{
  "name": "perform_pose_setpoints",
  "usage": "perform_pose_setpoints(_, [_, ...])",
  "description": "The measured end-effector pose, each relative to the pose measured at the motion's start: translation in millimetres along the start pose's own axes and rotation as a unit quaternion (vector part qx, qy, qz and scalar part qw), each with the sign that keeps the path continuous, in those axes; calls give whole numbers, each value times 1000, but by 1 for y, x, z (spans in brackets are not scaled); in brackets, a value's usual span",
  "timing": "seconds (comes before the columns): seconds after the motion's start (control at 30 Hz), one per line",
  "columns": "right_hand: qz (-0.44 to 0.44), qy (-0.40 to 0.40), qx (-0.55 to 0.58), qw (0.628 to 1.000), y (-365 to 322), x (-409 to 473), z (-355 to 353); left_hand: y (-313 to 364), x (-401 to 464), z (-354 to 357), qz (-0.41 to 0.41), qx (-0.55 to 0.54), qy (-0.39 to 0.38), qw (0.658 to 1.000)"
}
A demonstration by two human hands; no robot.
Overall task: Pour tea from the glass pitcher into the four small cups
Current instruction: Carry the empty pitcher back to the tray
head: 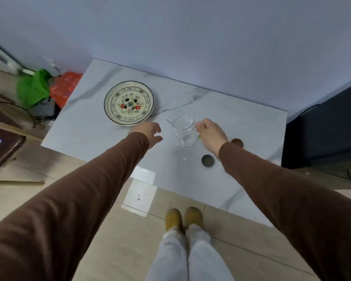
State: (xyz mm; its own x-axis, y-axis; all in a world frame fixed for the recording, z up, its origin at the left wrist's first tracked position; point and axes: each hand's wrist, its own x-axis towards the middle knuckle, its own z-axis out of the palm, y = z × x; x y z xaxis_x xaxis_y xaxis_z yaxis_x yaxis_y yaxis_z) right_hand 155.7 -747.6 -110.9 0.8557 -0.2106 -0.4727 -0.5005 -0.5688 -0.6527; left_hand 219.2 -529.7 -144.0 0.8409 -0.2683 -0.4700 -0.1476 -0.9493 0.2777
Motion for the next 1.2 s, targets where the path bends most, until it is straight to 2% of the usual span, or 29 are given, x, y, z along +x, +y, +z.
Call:
perform_pose_setpoints(0.2, [10,-39,42,998,-25,11,38,-43,-12,-7,-55,-25,-5,998])
perform_pose_setpoints(0.33, [12,-41,43,998,-55,16,62,-78,-10,-24,-60,-31,1,998])
perform_pose_setpoints(0.7, [80,23,72,994,-132,39,150,-200,25,-80,12,-9,-19,1000])
perform_pose_setpoints(1.2, [125,65,126,982,-182,151,221,-275,131,-111,63,67,-83,992])
